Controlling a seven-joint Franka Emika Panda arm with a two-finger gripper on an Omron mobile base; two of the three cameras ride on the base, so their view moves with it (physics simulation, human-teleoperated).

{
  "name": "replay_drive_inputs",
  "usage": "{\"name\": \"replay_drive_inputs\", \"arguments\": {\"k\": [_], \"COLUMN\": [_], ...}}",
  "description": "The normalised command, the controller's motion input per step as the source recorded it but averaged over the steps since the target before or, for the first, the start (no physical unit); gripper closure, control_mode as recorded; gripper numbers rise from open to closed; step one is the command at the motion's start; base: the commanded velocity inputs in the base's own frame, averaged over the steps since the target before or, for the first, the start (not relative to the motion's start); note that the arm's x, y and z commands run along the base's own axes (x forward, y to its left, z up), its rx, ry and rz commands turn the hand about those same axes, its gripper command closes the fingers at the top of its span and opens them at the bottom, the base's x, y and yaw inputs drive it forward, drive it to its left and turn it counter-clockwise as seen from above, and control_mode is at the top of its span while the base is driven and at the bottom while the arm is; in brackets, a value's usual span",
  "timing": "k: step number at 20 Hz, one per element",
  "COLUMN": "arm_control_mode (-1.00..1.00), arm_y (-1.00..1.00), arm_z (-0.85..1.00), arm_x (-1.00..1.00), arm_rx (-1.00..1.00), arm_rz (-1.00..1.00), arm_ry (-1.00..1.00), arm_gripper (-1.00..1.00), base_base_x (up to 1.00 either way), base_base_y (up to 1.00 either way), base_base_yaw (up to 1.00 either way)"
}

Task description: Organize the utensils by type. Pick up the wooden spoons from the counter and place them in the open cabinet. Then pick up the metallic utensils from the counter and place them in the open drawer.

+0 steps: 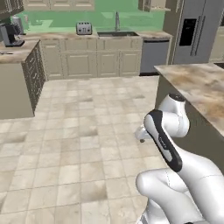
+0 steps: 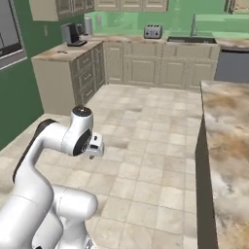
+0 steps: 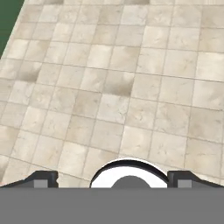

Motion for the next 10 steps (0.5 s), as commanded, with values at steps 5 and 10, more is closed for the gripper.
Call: {"name": "replay_drive_inputs", "arguments": {"k": [5,10], "arm_control_mode": [1.00,1.00], "arm_y": [0.00,0.00], "arm_z": [0.00,0.00], "arm_x": [0.00,0.00], "arm_rx": [0.00,0.00], "arm_rz": [0.00,0.00], "arm_ry": [0.00,0.00], "arm_gripper": [-1.00,-1.00], "base_base_x": [0.97,1.00], "base_base_y": [0.00,0.00], "base_base_yaw": [0.21,0.00]}}
